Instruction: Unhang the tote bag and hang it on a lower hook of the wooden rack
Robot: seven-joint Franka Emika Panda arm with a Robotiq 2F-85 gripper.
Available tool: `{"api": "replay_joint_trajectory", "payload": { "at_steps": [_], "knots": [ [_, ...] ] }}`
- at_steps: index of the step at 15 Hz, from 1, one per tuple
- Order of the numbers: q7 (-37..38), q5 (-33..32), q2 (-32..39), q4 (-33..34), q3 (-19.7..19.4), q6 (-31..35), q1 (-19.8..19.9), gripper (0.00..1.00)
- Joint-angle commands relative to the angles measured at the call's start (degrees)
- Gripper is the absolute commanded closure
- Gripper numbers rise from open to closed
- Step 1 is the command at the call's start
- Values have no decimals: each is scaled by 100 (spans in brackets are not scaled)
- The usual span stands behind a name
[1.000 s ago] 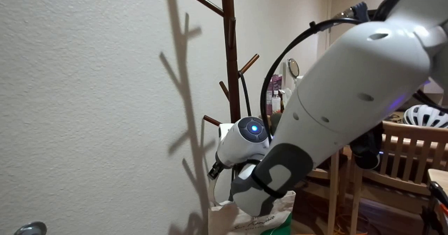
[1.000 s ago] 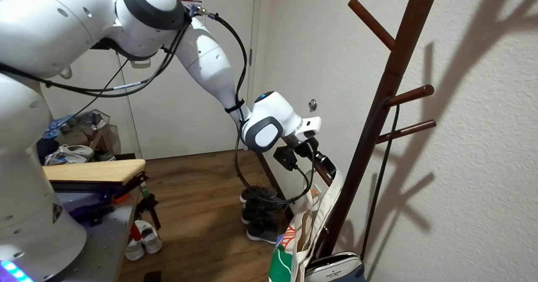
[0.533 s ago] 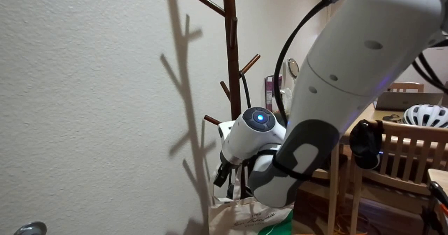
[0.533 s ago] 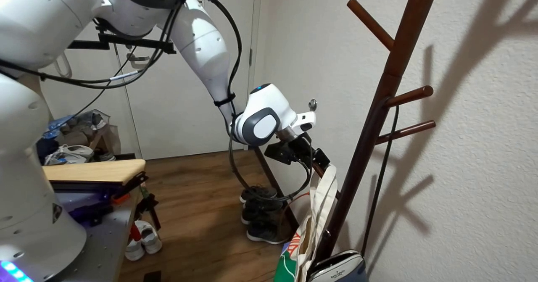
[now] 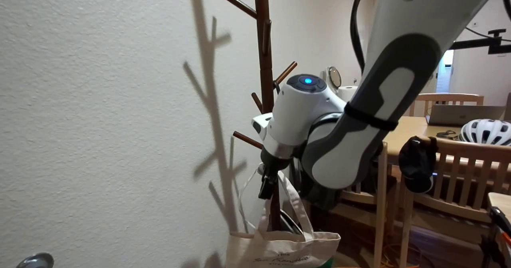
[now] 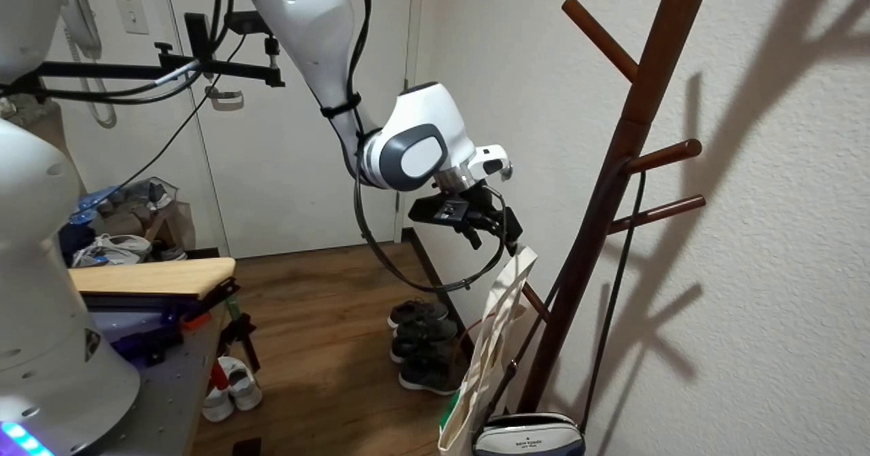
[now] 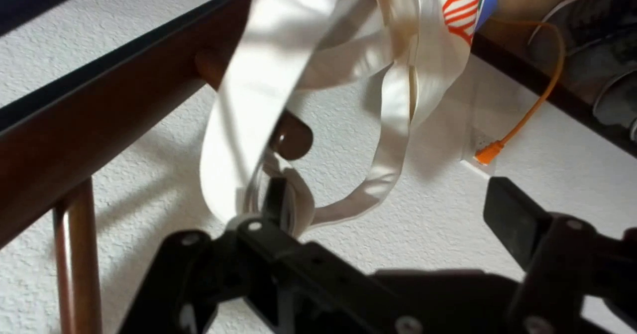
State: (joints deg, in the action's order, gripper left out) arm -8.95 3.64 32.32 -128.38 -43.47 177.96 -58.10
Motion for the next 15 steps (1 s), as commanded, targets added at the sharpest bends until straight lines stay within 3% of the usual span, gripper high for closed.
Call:
{"api": "replay_joint_trajectory", "payload": {
  "at_steps": [1,6,7,8,11,15],
  "knots": [
    [-1161,-293,-1424,-543,-374,-1140,-255,0],
    [-2166,-1187,-2870,-536,-1145,-3076,-577,0],
    [-1846,-1973,-3316,-473,-134,-3506,483,0],
    [-2009,-2031,-3466,-448,156,-3877,734,0],
    [-2150,-2046,-3719,-454,1492,-4732,1970,0],
    [-1588,-2460,-3593,-458,3088,-4560,3620,0]
  ]
}}
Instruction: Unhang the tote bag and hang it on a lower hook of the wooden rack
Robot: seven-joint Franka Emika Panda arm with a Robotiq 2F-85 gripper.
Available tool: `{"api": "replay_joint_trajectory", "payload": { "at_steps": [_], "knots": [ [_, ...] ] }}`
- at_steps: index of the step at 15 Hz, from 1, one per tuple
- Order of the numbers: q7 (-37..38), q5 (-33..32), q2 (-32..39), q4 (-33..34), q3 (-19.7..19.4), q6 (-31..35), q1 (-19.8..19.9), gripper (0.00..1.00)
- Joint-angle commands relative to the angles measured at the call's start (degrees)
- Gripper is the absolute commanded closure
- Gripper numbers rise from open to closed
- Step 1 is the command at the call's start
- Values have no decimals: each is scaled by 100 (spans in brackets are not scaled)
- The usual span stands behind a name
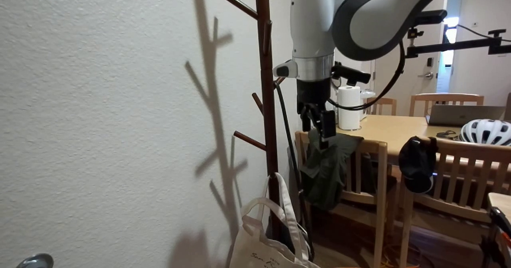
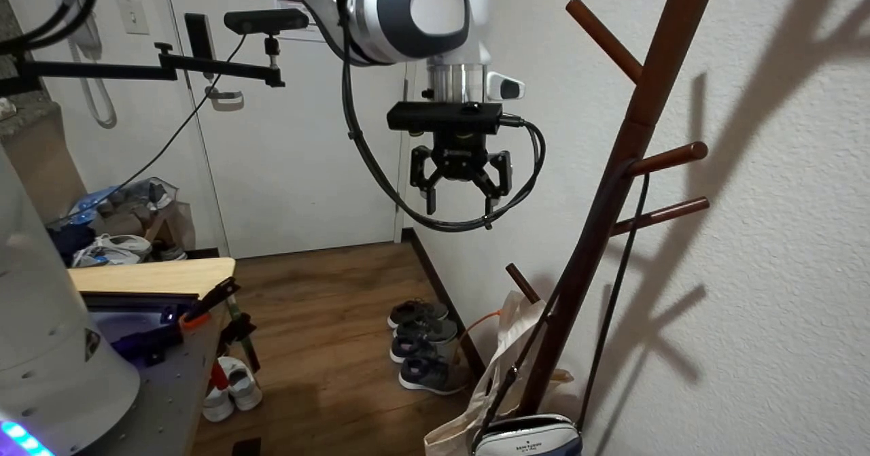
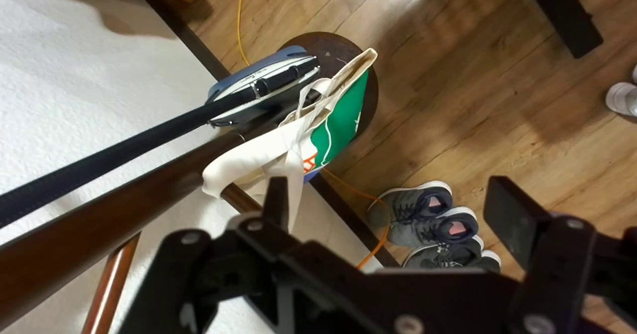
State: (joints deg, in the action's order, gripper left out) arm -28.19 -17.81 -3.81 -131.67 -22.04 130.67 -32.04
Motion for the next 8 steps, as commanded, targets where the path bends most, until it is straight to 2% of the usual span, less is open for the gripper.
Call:
{"api": "replay_joint_trajectory", "payload": {
  "at_steps": [1,3,4,6,8],
  "knots": [
    [834,-363,80,-164,1167,481,1360,0],
    [1167,-108,138,-309,1476,1018,1841,0],
    [749,-78,110,-132,1684,572,1915,0],
    [941,-86,156,-235,1764,873,2133,0],
    [1005,-87,165,-249,1783,903,2164,0]
  ]
}}
